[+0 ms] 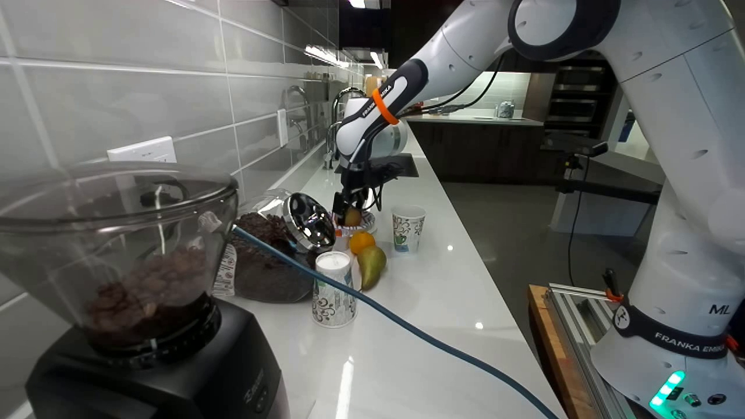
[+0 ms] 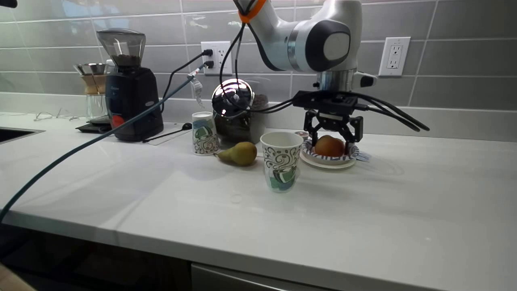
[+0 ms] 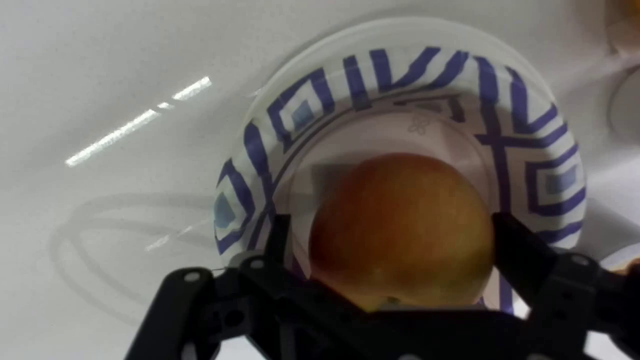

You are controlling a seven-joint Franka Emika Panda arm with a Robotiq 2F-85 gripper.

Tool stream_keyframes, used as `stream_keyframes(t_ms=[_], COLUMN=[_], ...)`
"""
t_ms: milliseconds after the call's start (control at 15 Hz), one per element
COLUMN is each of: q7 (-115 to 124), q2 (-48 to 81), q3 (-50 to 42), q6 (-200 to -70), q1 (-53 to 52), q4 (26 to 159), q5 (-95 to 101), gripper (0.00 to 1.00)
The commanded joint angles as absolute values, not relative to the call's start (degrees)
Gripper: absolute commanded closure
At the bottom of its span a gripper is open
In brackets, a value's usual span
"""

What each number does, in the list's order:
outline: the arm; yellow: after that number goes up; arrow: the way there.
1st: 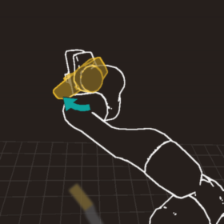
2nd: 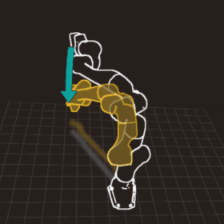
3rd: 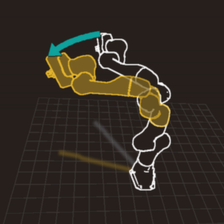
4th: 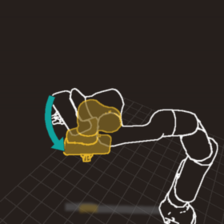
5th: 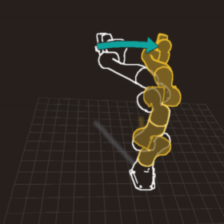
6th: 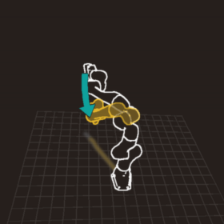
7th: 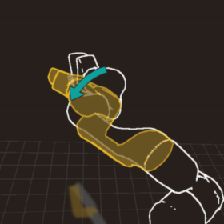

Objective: Remove the apple from the bowl and put it on the right side of the counter.

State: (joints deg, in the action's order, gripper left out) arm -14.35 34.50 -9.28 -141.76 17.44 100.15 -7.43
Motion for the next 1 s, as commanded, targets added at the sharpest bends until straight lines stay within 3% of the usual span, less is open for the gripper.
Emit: stream_keyframes(t_ms=[0,67,267,933], q7=[-15.1,-15.3,-15.1,-6.2], q2=[36.8,37.0,36.3,26.7], q3=[-7.7,-7.5,-7.0,-10.1], q6=[-144.9,-145.9,-145.5,-137.6], q1=[19.0,19.1,19.3,20.4], q4=[98.1,98.1,98.6,100.2], q5=[-6.5,-6.5,-6.7,-8.9], gripper=[0.0,0.19,0.39,0.39])
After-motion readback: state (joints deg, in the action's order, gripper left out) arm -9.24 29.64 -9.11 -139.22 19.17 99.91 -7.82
